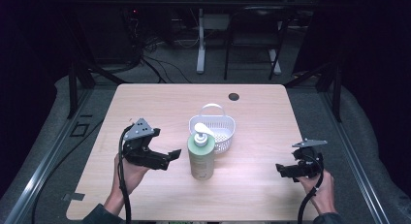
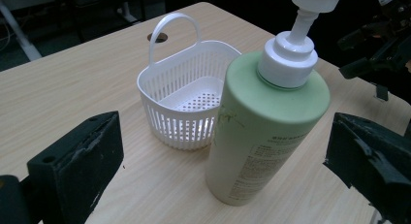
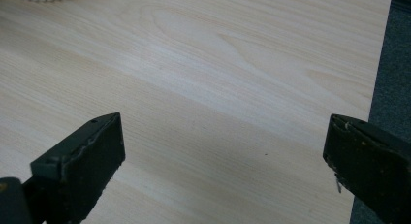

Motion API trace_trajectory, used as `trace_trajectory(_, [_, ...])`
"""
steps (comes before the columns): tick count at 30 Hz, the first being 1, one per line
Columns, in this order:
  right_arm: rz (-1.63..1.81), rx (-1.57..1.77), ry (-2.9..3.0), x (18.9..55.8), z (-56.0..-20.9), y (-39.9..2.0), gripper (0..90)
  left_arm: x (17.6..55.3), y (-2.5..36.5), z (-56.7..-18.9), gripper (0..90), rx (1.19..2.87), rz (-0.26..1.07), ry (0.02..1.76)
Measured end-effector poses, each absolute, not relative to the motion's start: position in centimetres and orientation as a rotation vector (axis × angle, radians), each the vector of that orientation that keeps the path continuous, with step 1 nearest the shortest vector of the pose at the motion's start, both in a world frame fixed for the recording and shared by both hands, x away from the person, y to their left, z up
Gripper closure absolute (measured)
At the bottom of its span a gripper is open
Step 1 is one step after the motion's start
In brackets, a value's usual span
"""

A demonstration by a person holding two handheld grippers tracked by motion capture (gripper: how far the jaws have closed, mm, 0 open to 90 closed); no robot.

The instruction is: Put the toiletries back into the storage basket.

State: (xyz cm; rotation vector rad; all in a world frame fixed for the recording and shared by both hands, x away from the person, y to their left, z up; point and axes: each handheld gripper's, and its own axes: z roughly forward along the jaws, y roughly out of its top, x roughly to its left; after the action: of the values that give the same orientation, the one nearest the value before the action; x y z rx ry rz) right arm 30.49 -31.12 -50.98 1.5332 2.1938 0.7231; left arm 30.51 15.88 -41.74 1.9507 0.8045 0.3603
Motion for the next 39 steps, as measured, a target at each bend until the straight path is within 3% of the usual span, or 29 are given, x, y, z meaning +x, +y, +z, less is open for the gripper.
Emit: trace_trajectory(39, [0.709,1.54,2.172,30.5,-51.1,-31.3,0.7,31.7,12.2,-42.2,0.0,1.756,0.412,0.787])
